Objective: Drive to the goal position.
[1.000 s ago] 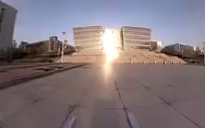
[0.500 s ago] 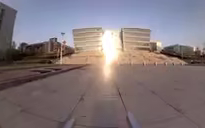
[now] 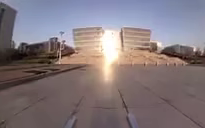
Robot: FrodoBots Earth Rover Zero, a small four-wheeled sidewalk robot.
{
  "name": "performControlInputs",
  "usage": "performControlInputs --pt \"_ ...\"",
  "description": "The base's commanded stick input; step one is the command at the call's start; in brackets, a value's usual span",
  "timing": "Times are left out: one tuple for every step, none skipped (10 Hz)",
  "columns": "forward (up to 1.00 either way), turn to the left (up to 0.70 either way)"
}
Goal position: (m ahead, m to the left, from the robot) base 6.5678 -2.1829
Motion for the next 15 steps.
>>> performControlInputs --pt "0.7 0.0" --pt "0.7 0.0" --pt "0.7 0.0" --pt "0.7 0.0" --pt "0.7 0.0" --pt "0.7 0.0" --pt "0.7 0.0" --pt "0.7 0.0" --pt "0.7 0.0" --pt "0.7 0.0" --pt "0.7 0.0" --pt "0.7 0.0" --pt "0.7 0.0" --pt "0.7 0.0" --pt "0.7 0.0"
